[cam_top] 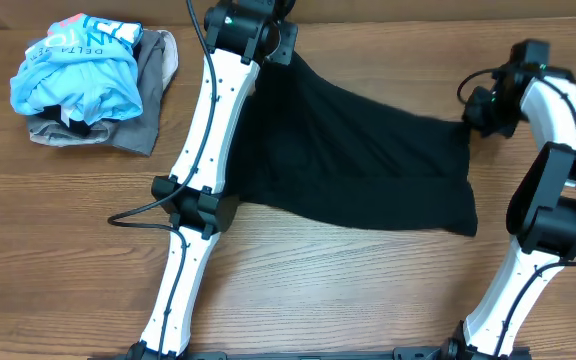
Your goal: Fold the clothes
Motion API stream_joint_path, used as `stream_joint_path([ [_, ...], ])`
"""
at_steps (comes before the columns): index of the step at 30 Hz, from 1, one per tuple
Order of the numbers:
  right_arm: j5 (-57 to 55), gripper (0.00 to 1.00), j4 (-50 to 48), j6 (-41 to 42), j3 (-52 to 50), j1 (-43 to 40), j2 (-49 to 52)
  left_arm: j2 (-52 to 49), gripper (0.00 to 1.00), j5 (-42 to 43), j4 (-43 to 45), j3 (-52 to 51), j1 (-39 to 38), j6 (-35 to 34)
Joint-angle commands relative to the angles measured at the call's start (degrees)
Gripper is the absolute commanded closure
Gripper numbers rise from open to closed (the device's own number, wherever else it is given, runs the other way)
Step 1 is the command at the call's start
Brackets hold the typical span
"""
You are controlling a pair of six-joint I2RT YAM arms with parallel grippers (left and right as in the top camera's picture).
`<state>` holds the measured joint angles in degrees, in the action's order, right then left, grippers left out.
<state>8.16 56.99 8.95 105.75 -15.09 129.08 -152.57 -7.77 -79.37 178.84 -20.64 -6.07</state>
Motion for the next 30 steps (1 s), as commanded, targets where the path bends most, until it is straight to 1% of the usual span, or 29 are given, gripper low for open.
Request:
stream_joint_path([
  [1, 0.1, 0.96, 5.8, 0.0, 9.8, -1.1, -0.8, 1.1, 0.96, -1.6, 0.4, 0.0, 1.2, -1.7],
  [5, 0.9, 0.96, 17.9, 0.0, 19.7, -1.2, -0.8, 1.1, 0.96, -1.4, -1.2, 0.0, 1.2, -1.7],
  [7, 0.9, 0.96, 22.6, 0.0, 22.8, -1.2, -0.8, 1.1, 0.95, -1.4, -2.5, 0.0, 1.2, -1.7],
  [11, 0.9, 0.96, 30.5, -0.5, 24.9, -1.2, -0.8, 1.1, 0.95, -1.4, -7.5, 0.0, 1.2, -1.6],
  [16, 0.9, 0.96, 33.5, -1.7, 24.7, -1.2, -0.8, 1.1, 0.96, -0.1, -17.6, 0.0, 1.2, -0.4],
  [20, 0.9, 0.96, 34.3, -1.7, 24.7, -1.2, -0.8, 1.1, 0.96, 13.3, -17.4, -1.2, 0.5, 1.4],
  [21, 0.9, 0.96, 34.8, -1.7, 24.7, -1.2, -0.8, 1.1, 0.96, 14.2, -17.4, -2.1, 0.1, 1.4],
  [26, 0.9, 0.96, 37.9, -3.5, 24.7, -1.7, -0.8, 1.5, 0.96, 13.7, -17.5, -8.3, -1.7, 0.9],
  [30, 1.0, 0.96, 39.7, -4.1, 24.7, -1.7, -0.9, 4.4, 0.96, 11.9, -17.5, -18.0, -1.4, -1.9],
])
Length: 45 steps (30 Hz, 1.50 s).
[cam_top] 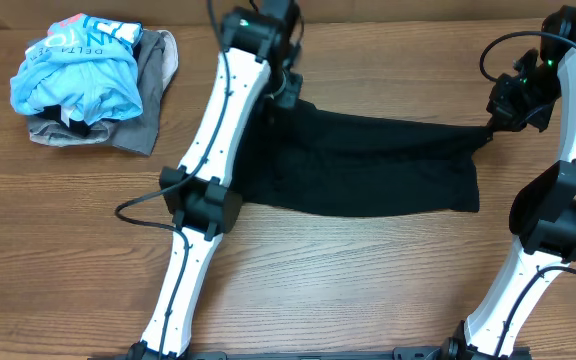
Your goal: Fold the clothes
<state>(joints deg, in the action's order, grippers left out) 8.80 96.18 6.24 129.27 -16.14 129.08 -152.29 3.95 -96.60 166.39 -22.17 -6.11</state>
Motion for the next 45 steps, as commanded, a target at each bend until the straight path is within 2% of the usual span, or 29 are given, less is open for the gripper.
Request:
stream_joint_path([
  [1, 0.7, 0.96, 0.9, -1.9, 1.2, -0.7, -0.9, 5.5, 0.96, -1.1, -0.2, -8.4, 0.3, -2.3],
  [4, 1.4, 0.96, 0.9, -1.8, 0.6, -0.7, -0.9, 10.5, 0.96, -5.5, -0.2, -17.0, 1.0, -4.0],
  [8, 1.4, 0.96, 0.9, -1.8, -2.5, -0.7, -0.9, 15.3, 0.96, -6.5, -0.2, -25.2, 1.6, -4.0],
  [19, 1.5, 0.96, -2.8, -3.6, -15.3, -0.5, -1.4, 15.6, 0.96, -7.5, 1.2, -37.9, -0.7, -2.9],
  [20, 1.5, 0.96, -3.9, -3.7, -16.8, -0.5, -1.4, 15.6, 0.92, -7.5, 1.6, -38.5, -0.7, -2.9],
  [21, 1.5, 0.94, -5.1, -3.7, -18.3, -0.7, -1.4, 15.6, 0.79, -7.5, 2.1, -39.1, -0.6, -2.9],
  [22, 1.5, 0.87, -6.6, -3.7, -19.9, -0.9, -1.4, 15.6, 0.64, -7.5, 2.3, -39.6, -0.6, -2.9],
  [23, 1.5, 0.74, -7.8, -3.7, -21.1, -1.1, -1.4, 15.6, 0.52, -7.5, 2.5, -39.9, -0.6, -2.6],
  [25, 1.6, 0.49, -10.6, -3.7, -23.4, -1.5, -1.4, 15.6, 0.34, -7.3, 3.0, -40.6, -0.7, -1.2],
  [26, 1.6, 0.34, -12.0, -3.7, -24.3, -1.6, -1.4, 15.6, 0.18, -7.3, 3.0, -40.6, -0.7, -0.6],
  [27, 1.6, 0.24, -13.0, -3.7, -24.8, -1.7, -1.4, 15.6, 0.08, -7.3, 3.1, -40.6, -0.7, -0.2],
  [28, 1.6, 0.17, -13.7, -3.7, -25.1, -1.8, -1.4, 15.6, 0.00, -7.6, 3.5, -40.6, -0.7, -0.1],
  [31, 2.4, 0.11, -15.6, -5.3, -25.1, -1.9, -1.4, 15.6, 0.00, -12.0, 6.0, -40.2, -0.2, -1.9],
  [35, 6.5, 0.12, -17.5, -8.3, -26.7, -1.9, -1.3, 15.9, 0.00, -14.4, 5.8, -34.9, 1.5, -4.1],
  [39, 10.0, 0.19, -21.0, -9.5, -32.0, -1.8, -1.3, 17.2, 0.00, -14.4, 4.0, -24.0, 3.5, -5.6],
  [41, 11.6, 0.27, -23.5, -9.5, -35.1, -1.8, -1.3, 18.3, 0.00, -14.0, 3.6, -18.3, 4.2, -5.5],
  [45, 13.4, 0.56, -27.2, -9.5, -39.1, -1.9, -1.3, 20.6, 0.00, -12.7, 4.0, -9.2, 5.2, -5.5],
])
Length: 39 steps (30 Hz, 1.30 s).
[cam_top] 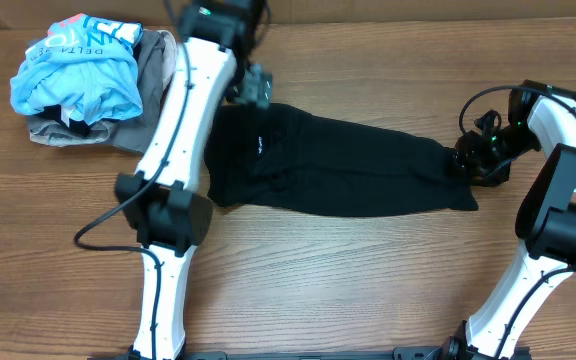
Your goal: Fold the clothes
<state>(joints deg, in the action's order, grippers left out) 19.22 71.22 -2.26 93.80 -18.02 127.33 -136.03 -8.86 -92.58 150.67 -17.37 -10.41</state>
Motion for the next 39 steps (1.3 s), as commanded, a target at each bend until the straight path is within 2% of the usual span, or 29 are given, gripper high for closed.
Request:
stream_joint_path([
  [1, 3.0, 0.64, -2.8, -1.0, -4.0, -0.1, 0.4, 4.8, 0.00, 0.1, 0.1, 8.3, 0.6, -1.2],
  [3, 2.9, 0.80, -3.5, -0.9, -4.4, -0.3, 0.4, 5.7, 0.00, 0.1, 0.2, 11.0, 1.1, -1.2],
  [7, 2.8, 0.96, -4.3, 1.8, -3.4, -2.2, 0.0, 7.0, 0.00, 0.1, 0.2, 13.3, 1.6, -1.2],
  [11, 2.8, 0.96, -2.0, 4.0, 0.0, -6.6, -1.4, 7.1, 0.00, -0.3, 0.2, 13.3, 1.6, -1.2],
  [17, 2.8, 0.96, 7.8, 3.9, 9.2, -14.9, -3.5, 7.1, 0.00, -0.8, 0.2, 13.3, 2.5, -0.9],
  [22, 3.3, 0.96, 16.7, -1.2, 17.7, -16.9, -3.7, 7.1, 0.00, -0.7, 0.5, 13.3, 2.8, -1.0],
  [31, 2.3, 0.96, 20.2, -2.8, 20.2, -6.6, -4.2, 7.0, 0.00, -0.7, 0.5, 13.3, 2.8, -1.0],
  [39, -0.9, 0.96, 15.6, 1.9, 16.7, 5.8, -4.1, 7.0, 0.00, -0.7, 0.5, 13.3, 2.8, -1.0],
])
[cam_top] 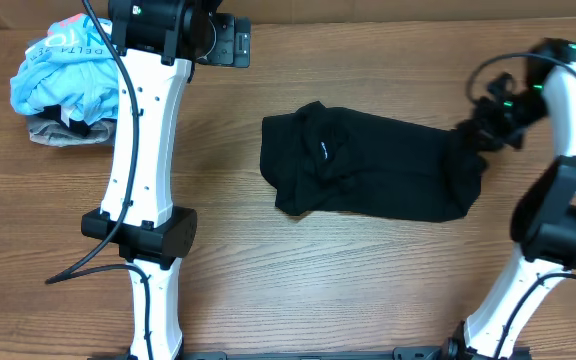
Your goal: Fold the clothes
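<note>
A black garment (pixel 368 175) lies bunched in a rough rectangle on the middle of the wooden table (pixel 368 290). Its right end rises toward my right gripper (pixel 475 130), which looks shut on that upper right corner. My left gripper (pixel 231 43) hovers near the table's far edge, up and to the left of the garment. It is apart from the cloth, open and holding nothing.
A pile of clothes sits at the far left corner: a light blue printed shirt (pixel 63 75) on top of a grey garment (pixel 53 132). The left arm's white links (pixel 143 150) run down the table's left side between pile and black garment.
The left gripper has let go of the garment's left end and now sits farther back and left. The garment is shorter and more bunched. The right gripper moved farther back with its corner.
Both grippers first held the black garment's far corners, spread wide. Then it hung stretched between them, raised. Later it lay as a long folded band, still held at both ends. Now the left end is released and the cloth lies compact.
</note>
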Motion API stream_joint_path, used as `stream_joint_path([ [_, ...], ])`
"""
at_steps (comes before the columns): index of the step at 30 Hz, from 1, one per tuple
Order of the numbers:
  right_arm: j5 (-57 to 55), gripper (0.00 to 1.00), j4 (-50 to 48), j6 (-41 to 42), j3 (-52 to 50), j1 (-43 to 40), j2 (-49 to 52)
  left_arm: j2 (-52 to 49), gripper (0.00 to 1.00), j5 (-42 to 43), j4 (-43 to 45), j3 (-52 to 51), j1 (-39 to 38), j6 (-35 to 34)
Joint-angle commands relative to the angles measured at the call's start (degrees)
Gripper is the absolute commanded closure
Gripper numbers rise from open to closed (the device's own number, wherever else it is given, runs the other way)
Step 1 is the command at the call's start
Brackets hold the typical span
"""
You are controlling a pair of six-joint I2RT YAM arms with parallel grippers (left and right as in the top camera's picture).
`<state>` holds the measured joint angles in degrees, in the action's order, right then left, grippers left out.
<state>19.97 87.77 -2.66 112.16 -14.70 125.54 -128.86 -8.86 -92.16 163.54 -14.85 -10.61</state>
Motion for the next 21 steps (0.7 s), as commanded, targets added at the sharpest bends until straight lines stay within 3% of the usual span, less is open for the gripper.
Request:
stream_joint_path([
  [1, -1.9, 0.96, -1.8, 3.0, -2.5, 3.8, -2.3, -0.2, 0.00, -0.7, 0.1, 0.4, 0.3, -0.8],
  [3, -1.9, 0.95, -3.9, 4.3, -4.7, 6.4, -2.3, -0.2, 0.00, -0.7, 0.1, 0.4, 0.3, -0.8],
  [4, -1.9, 0.90, -5.1, 5.1, -5.6, 7.6, -2.3, -0.2, 0.00, -0.7, 0.1, 0.4, 0.3, -0.8],
  [8, -1.7, 0.56, -7.4, 5.7, -7.7, 12.5, -2.3, -0.2, 0.00, -0.5, 0.1, 0.4, 0.3, -0.8],
  [9, -1.7, 0.53, -7.3, 5.6, -7.7, 13.6, -2.3, -0.2, 0.00, -0.5, 0.1, 0.4, 0.3, -0.8],
  [17, 14.3, 0.51, -4.2, -4.5, -5.1, 16.3, -2.4, -0.2, 0.00, 2.1, 0.0, -0.1, 0.3, -0.8],
  [21, 13.9, 0.53, -2.1, -5.3, -3.1, 14.8, -2.4, -0.3, 0.00, 5.8, 0.1, -3.2, 0.3, -0.2],
])
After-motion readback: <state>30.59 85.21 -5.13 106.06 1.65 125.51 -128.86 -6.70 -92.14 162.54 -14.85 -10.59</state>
